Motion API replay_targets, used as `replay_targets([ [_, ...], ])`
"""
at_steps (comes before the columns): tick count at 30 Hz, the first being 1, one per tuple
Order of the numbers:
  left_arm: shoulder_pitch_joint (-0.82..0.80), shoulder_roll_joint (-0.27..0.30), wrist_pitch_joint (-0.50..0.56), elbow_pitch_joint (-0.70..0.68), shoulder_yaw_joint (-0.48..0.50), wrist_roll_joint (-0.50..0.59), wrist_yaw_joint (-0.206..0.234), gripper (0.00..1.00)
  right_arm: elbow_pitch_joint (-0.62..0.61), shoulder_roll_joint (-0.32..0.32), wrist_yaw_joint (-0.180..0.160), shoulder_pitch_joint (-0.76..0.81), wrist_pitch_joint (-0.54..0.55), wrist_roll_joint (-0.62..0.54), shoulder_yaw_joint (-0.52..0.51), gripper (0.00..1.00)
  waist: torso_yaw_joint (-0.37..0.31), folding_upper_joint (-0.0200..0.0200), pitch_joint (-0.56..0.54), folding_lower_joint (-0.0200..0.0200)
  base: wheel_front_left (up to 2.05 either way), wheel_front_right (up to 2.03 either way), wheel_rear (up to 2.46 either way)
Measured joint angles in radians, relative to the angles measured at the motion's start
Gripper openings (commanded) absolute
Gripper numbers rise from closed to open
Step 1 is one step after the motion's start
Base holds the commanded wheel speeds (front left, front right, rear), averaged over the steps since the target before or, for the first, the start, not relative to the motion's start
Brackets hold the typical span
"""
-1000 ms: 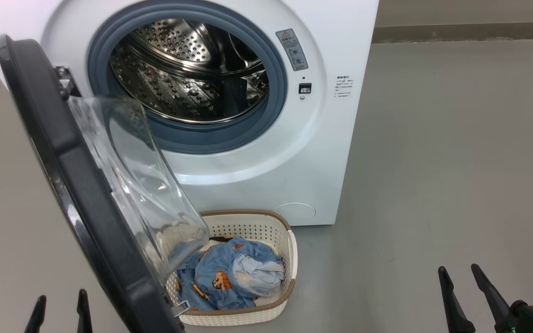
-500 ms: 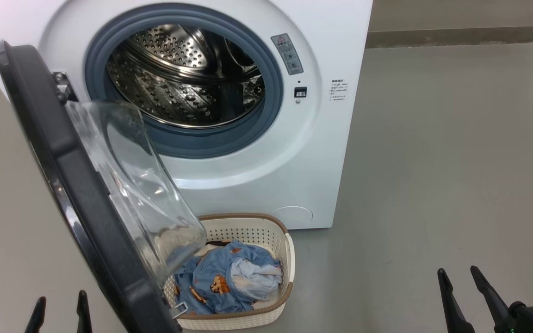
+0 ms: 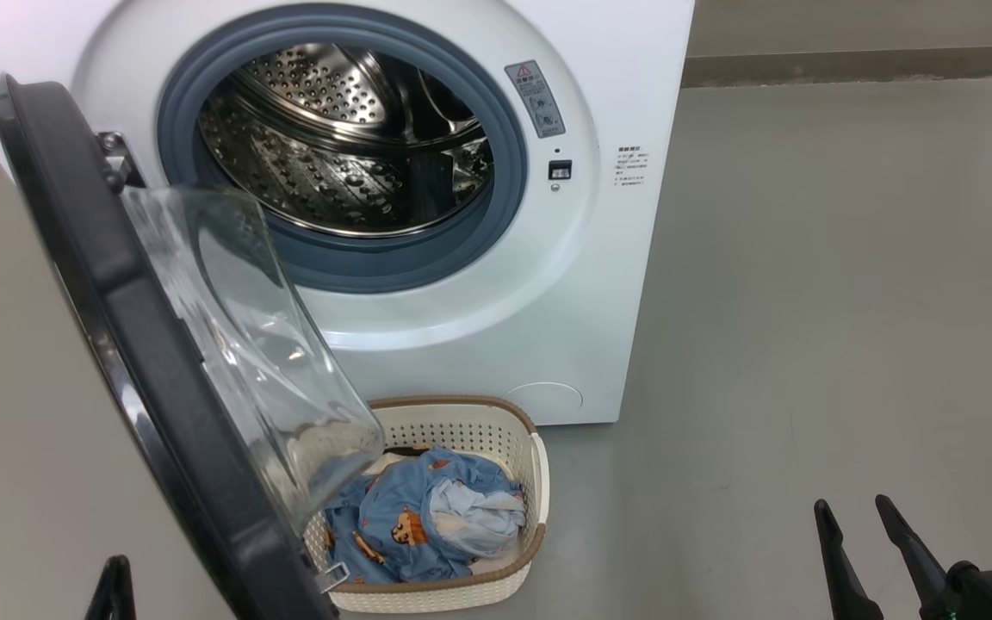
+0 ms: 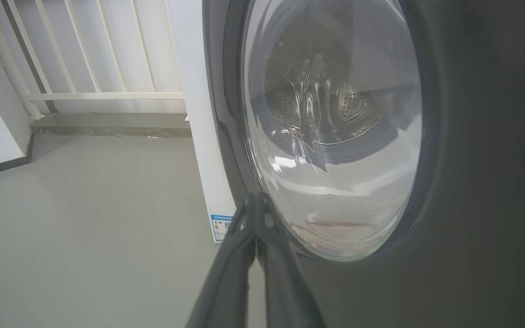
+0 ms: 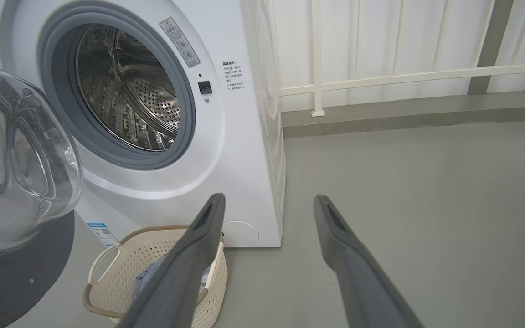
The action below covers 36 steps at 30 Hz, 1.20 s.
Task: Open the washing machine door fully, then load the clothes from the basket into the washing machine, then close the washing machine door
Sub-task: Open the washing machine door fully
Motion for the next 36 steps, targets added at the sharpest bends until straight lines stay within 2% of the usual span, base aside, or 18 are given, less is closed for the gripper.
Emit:
replay_targets([
  [3,0.000,0.000,0.000,0.002,0.002,0.000,0.000,0.00,0.000,0.000,0.000,0.000,0.000,0.000,0.000,1.00,0.000,0.0000,0.001,0.0000,0.00,0.00,0.00],
  [9,0.000,0.000,0.000,0.005,0.022,-0.009,0.045,0.00,-0.001,0.000,0.000,0.000,0.000,0.000,-0.001,1.00,0.001,0.0000,0.006,0.0000,0.00,0.00,0.00],
  [11,0.000,-0.001,0.000,-0.012,0.033,-0.011,0.075,0.00,-0.002,0.000,0.000,0.000,0.000,0.000,-0.001,1.00,0.001,0.0000,0.007,0.0000,0.00,0.00,0.00],
  [13,-0.004,-0.001,0.000,-0.036,0.063,-0.020,0.123,0.00,-0.002,0.000,0.000,0.001,0.000,0.000,-0.003,1.00,0.004,0.0000,0.008,0.0000,0.00,0.00,0.00],
  [18,-0.047,-0.001,0.000,-0.211,0.115,-0.021,0.227,0.00,-0.003,0.000,0.000,0.007,0.000,0.000,-0.006,1.00,0.012,0.0000,0.008,0.0000,0.00,0.00,0.00],
  [22,-0.109,0.000,-0.001,-0.428,0.116,-0.029,0.274,0.00,-0.004,0.000,0.000,0.022,0.000,0.000,-0.013,1.00,0.022,0.0000,0.005,0.0000,0.00,0.00,0.00],
  [25,-0.137,0.000,-0.002,-0.572,0.051,-0.029,0.277,0.00,-0.004,-0.001,0.000,0.023,0.000,0.000,-0.013,1.00,0.030,0.0000,0.002,0.0000,0.00,0.00,0.00],
  [29,-0.145,0.001,0.018,-0.668,-0.152,-0.035,0.246,0.00,-0.005,0.000,0.000,0.024,0.000,0.000,-0.013,1.00,0.042,0.0000,-0.002,0.0000,0.00,0.00,0.00],
  [32,-0.145,0.002,0.085,-0.690,-0.325,-0.050,0.240,0.00,-0.005,0.001,0.000,0.024,0.000,0.000,-0.012,1.00,0.055,0.0000,-0.002,0.0000,0.00,0.00,0.00],
  [36,-0.142,0.006,0.169,-0.658,-0.479,-0.069,0.240,0.00,-0.003,0.002,0.000,0.024,0.000,0.000,-0.006,1.00,0.066,0.0000,-0.001,0.0000,0.00,0.00,0.00],
])
